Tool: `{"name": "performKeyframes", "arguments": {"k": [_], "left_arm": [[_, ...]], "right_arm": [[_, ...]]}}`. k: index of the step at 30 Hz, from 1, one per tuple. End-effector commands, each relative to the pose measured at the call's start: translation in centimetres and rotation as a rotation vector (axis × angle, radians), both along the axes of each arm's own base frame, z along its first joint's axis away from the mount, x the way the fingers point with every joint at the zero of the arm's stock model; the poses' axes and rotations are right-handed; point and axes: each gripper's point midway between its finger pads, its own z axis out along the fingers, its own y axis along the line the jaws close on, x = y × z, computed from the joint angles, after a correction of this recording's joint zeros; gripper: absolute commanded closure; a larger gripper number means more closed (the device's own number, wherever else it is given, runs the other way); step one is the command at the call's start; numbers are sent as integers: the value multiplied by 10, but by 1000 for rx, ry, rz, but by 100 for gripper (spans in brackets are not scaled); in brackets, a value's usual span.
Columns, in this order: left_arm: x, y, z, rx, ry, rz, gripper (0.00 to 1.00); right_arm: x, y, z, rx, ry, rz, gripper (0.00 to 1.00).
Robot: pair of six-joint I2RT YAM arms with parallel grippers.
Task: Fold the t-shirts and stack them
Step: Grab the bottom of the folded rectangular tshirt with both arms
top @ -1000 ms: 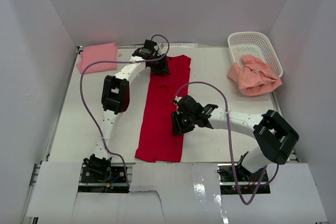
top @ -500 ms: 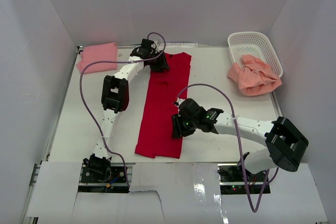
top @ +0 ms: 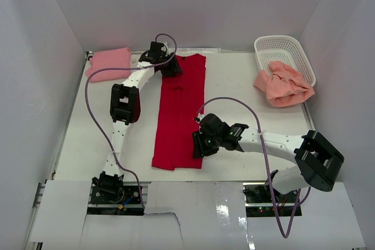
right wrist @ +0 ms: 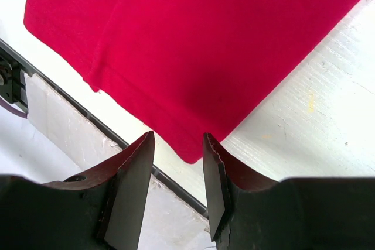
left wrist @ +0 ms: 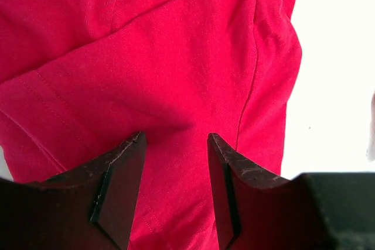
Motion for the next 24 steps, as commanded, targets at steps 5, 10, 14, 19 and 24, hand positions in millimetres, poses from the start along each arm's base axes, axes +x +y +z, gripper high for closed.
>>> {"name": "performKeyframes", "arguments": {"k": [5,10,14,19,24], "left_arm": [[6,45,-10,104,28,111,41],[8,42,21,62,-3,94,37],[-10,44,111,30,-108,104,37],[-75,69,183,55,-181,149,34],[-168,105,265,98,-417,187,12]], "right_arm": [[-1,-6,-1,-3,-11,-29,55],[-4,-10,-3,-1,-8,-40,55],[-1,-12,5,23,-38,-55,33],[5,-22,21,55,-101,-123,18],[15,-43,26,39,-185,-192,10]]}}
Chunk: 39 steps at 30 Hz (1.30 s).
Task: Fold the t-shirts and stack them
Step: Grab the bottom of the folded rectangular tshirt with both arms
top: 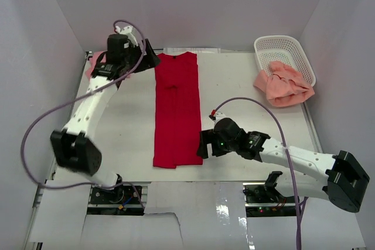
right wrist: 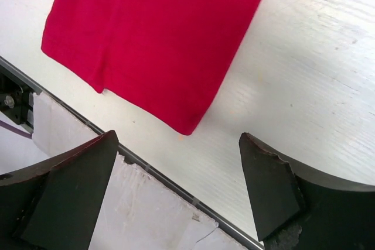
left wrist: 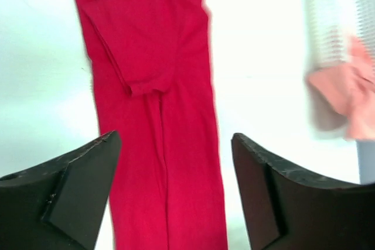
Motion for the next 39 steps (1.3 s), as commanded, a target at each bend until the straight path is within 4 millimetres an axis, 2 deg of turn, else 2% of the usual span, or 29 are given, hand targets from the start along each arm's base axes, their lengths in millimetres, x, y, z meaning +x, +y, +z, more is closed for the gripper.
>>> {"name": "performKeyframes", "arguments": {"k": [1,2,3,4,5,6,7,8,9,11,12,13,14,17,18,22,24,25,29,31,32,34,39], "left_arm": [[-58,25,70,35,-214,32,10],[-74,30,51,47,-181,35,5],[-95,34,67,34,-228,33,3],[-106,35,66,29,-230,30,2],[-121,36,43,33,-185,17,2],[-131,38,38,32,-176,14,2],[-146,39,45,18,-205,7,2],[-154,40,41,15,-203,2,2],[-164,40,22,13,-169,-5,2],[-179,40,20,-10,-184,-15,2],[-187,38,3,-12,-154,-39,2],[-195,30,-3,-37,-141,-87,2],[-200,30,-10,-42,-116,-90,2],[-212,36,-57,-36,45,-33,2],[-214,38,-67,-38,75,-11,2],[-214,50,-78,-44,167,131,4],[-218,47,-95,-62,235,148,4],[-223,48,-110,-61,279,164,4],[-238,49,-143,-100,384,239,4],[-241,46,-143,-140,373,242,4],[-248,44,-150,-157,393,241,4],[-252,44,-147,-194,375,257,4],[-256,43,-147,-199,364,275,4]], "right_arm": [[9,-13,5,-7,-68,-63,10],[8,-16,2,-12,-70,-62,10],[9,-15,4,4,-79,-62,10],[10,-17,4,2,-82,-69,10],[11,-19,2,-8,-86,-81,10],[12,-19,3,-4,-91,-83,10],[13,-19,3,-6,-97,-84,10],[14,-19,4,-2,-102,-84,10],[15,-18,5,-1,-103,-88,10],[16,-15,7,16,-99,-101,10],[16,-14,7,25,-95,-107,10],[13,-11,7,45,-83,-98,10],[11,-10,5,56,-69,-103,9],[5,-10,-2,63,-31,-100,7],[3,-9,-4,68,-18,-101,7],[-5,-5,-15,85,54,-114,4],[-8,-2,-21,78,105,-136,3],[-8,0,-22,76,117,-141,3],[-12,11,-29,76,181,-126,0],[-11,15,-29,77,192,-123,1],[-10,17,-30,75,198,-121,6],[-10,20,-31,78,209,-124,7],[-12,27,-35,81,237,-110,22]]}}
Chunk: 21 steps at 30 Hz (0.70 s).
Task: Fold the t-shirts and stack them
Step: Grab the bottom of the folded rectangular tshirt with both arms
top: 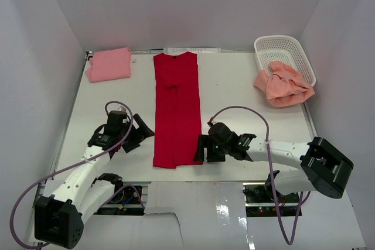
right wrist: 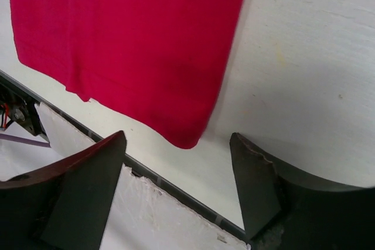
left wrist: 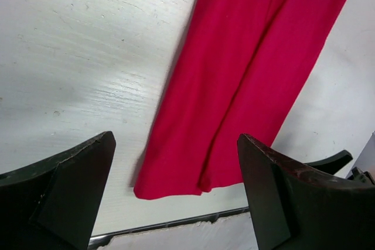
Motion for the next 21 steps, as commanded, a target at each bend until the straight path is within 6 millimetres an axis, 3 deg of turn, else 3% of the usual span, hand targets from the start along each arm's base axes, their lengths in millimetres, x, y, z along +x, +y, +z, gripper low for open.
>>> {"name": "performKeyframes", "arguments": {"k": [1,7,13,15,21], "left_arm": [[6,-4,7,-24,-26,34,4],[0,-6,-10,-6,42,28,7],[-3,-6,-18,8,48,30,7],[-4,-7,-21,9,52,26,7],[-13,-15,-35,14,103,-4,7]], "right_arm": [[4,15,10,46,12,3,25],[1,20,6,42,44,25,32],[-2,24,-2,24,83,50,51],[-2,21,-4,20,84,44,63],[1,17,-6,13,81,28,66]]}}
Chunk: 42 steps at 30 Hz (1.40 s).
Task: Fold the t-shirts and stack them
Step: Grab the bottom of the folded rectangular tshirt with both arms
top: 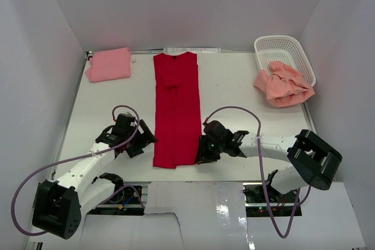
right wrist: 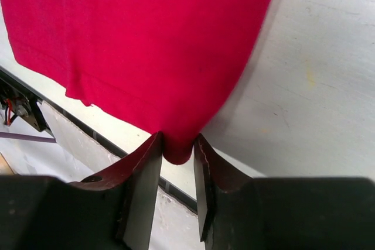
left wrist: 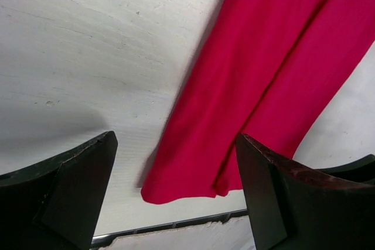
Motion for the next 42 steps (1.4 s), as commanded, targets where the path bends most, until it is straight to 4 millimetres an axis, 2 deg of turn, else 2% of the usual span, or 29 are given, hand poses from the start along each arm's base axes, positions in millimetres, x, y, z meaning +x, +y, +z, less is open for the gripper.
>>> {"name": "performKeyframes", "arguments": {"k": [1,3,4,8,11,13,19,24,29,36,42], "left_arm": [[-2,-5,-8,4,15,-7,7],[-8,-7,-16,17,50,-16,10],[-10,-8,-18,21,57,-19,12],[-19,-10,-26,32,81,-7,17],[-21,-12,-21,10,65,-1,20],[-23,-13,-18,-2,61,-1,21],[-36,-24,-6,-80,67,-42,23],[-53,-31,-5,-120,121,-82,23],[-62,-30,-13,-117,155,-86,24],[-73,-26,-27,-102,207,-72,32],[-69,-26,-29,-97,198,-66,37]], "right_arm": [[5,2,4,13,-10,-10,64],[5,1,4,12,-9,-11,66],[4,0,4,13,-11,-12,72],[7,-3,3,7,-12,-17,72],[9,-3,2,3,-11,-16,80],[8,-3,1,-2,-7,-11,82],[10,-4,-2,-8,-5,-10,82],[9,-3,-3,-8,2,-3,82],[9,-3,-2,-5,0,-2,81],[9,-4,-2,-5,-2,-2,80],[8,-4,-2,-4,-1,-2,80]]}}
